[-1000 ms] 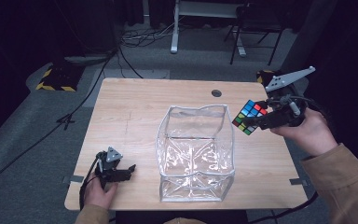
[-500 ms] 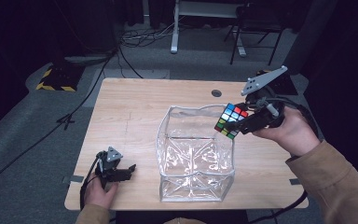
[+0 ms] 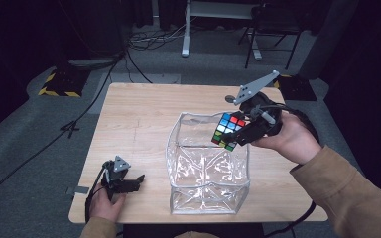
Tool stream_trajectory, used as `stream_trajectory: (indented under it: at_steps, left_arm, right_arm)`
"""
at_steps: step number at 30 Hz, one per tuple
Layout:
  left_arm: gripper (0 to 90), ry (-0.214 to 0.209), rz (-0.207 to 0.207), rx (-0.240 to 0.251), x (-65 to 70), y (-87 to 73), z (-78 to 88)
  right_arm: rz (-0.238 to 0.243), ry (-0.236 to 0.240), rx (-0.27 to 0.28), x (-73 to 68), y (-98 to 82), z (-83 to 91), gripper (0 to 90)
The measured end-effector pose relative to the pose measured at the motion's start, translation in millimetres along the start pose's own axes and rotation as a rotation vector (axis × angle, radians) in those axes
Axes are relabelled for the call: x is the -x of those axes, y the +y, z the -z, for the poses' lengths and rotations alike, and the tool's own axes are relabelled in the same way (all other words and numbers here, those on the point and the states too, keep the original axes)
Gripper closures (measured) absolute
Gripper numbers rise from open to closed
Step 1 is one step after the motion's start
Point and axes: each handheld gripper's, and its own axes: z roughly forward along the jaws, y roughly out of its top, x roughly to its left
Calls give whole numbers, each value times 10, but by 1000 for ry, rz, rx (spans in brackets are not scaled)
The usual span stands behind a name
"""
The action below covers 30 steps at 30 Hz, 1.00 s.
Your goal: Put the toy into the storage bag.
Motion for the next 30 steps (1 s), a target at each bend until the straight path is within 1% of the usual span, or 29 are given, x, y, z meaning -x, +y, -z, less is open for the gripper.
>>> stream_trajectory:
  at_steps: [4, 5, 6, 7, 8, 9, 10, 11, 12, 13, 14, 15, 16, 18, 19, 20, 21, 22, 24, 25, 27, 30]
  left_arm:
    - [195, 0, 0, 0, 0, 0, 0]
    - [194, 0, 1, 0, 0, 1, 0]
    - [194, 0, 1, 0, 0, 1, -1]
    - [194, 0, 1, 0, 0, 1, -1]
    - [194, 0, 0, 0, 0, 1, -1]
    - [194, 0, 0, 0, 0, 1, -1]
    - [194, 0, 1, 0, 0, 1, -1]
    - [194, 0, 0, 0, 0, 1, -1]
    - [194, 0, -1, -1, -1, 1, 0]
    - [194, 0, -1, -1, -1, 1, 0]
    - [194, 0, -2, -2, -2, 1, 0]
    - [194, 0, -2, -2, -2, 1, 0]
    - [193, -3, 1, -4, 0, 2, 0]
    - [193, -2, 2, -3, 1, 2, -1]
    - [193, -2, 2, -3, 1, 2, -1]
    - [192, -5, 4, -4, 3, 2, -2]
    - [193, -5, 4, -4, 3, 2, -2]
    - [193, -7, 3, -8, 0, 4, 2]
    - [192, -9, 4, -8, 1, 3, 1]
    - [192, -1, 3, -2, 1, 2, -2]
    - [192, -8, 4, -8, 0, 3, 1]
    - [192, -5, 5, -5, 2, 2, -1]
  right_arm:
    - [26, 12, -16, -29, 63, -119, 335]
    - [20, 19, -29, -42, 78, -137, 336]
    - [30, 25, -23, -46, 95, -171, 336]
    - [30, 25, -23, -46, 95, -171, 336]
    - [17, 33, -35, -73, 120, -203, 336]
    - [17, 33, -35, -73, 120, -203, 336]
    - [28, 39, -32, -85, 146, -238, 336]
    - [20, 43, -37, -95, 155, -244, 336]
    - [49, 46, -21, -85, 167, -271, 336]
    - [49, 46, -21, -85, 167, -271, 336]
    - [10, 54, -44, -125, 189, -292, 336]
    - [10, 54, -44, -125, 189, -292, 336]
    - [22, 64, -36, -128, 204, -338, 336]
    - [17, 72, -41, -145, 215, -378, 336]
    - [9, 76, -51, -158, 219, -404, 336]
    - [17, 81, -56, -169, 225, -447, 336]
    - [17, 81, -56, -169, 225, -447, 336]
    - [17, 81, -69, -182, 227, -471, 336]
    - [39, 93, -89, -213, 243, -580, 336]
    - [40, 101, -94, -226, 249, -615, 336]
    - [46, 114, -106, -255, 259, -686, 336]
    - [50, 119, -123, -286, 268, -753, 336]
